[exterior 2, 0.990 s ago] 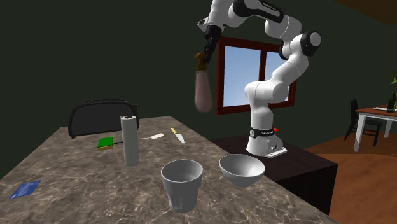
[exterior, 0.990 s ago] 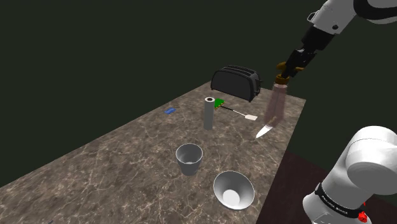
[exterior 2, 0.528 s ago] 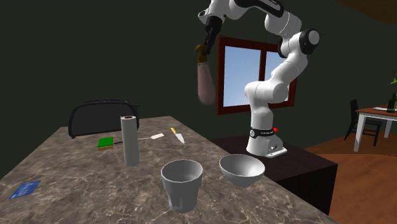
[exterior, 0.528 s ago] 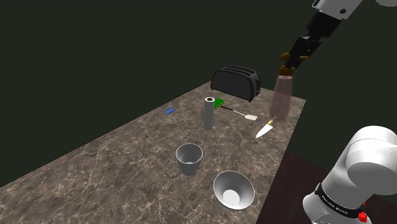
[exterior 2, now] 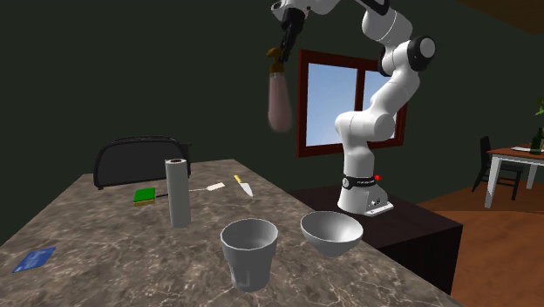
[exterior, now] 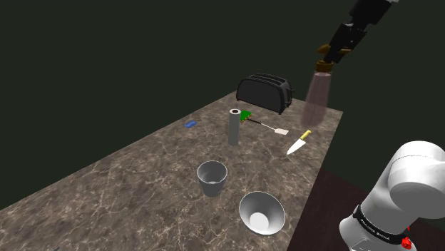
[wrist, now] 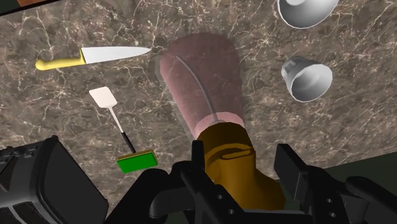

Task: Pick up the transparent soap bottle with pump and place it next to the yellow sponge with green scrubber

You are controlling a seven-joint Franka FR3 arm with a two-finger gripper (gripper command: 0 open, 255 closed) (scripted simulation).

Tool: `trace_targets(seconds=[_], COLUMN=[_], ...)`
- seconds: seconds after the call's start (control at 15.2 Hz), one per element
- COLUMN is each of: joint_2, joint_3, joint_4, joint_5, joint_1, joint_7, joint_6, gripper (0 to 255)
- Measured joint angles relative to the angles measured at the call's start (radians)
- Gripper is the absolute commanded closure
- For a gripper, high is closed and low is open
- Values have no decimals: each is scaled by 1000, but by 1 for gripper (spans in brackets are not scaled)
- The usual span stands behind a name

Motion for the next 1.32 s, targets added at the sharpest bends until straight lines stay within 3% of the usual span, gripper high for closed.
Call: trace_targets(seconds=[0.92, 1.32], joint_2=[124, 209], joint_3=[3, -36], joint_4=[278, 222], joint_5=[14, 9], joint_1=[17, 25], joint_7=[8, -25], joint_6=[-153, -15], gripper=[255, 255])
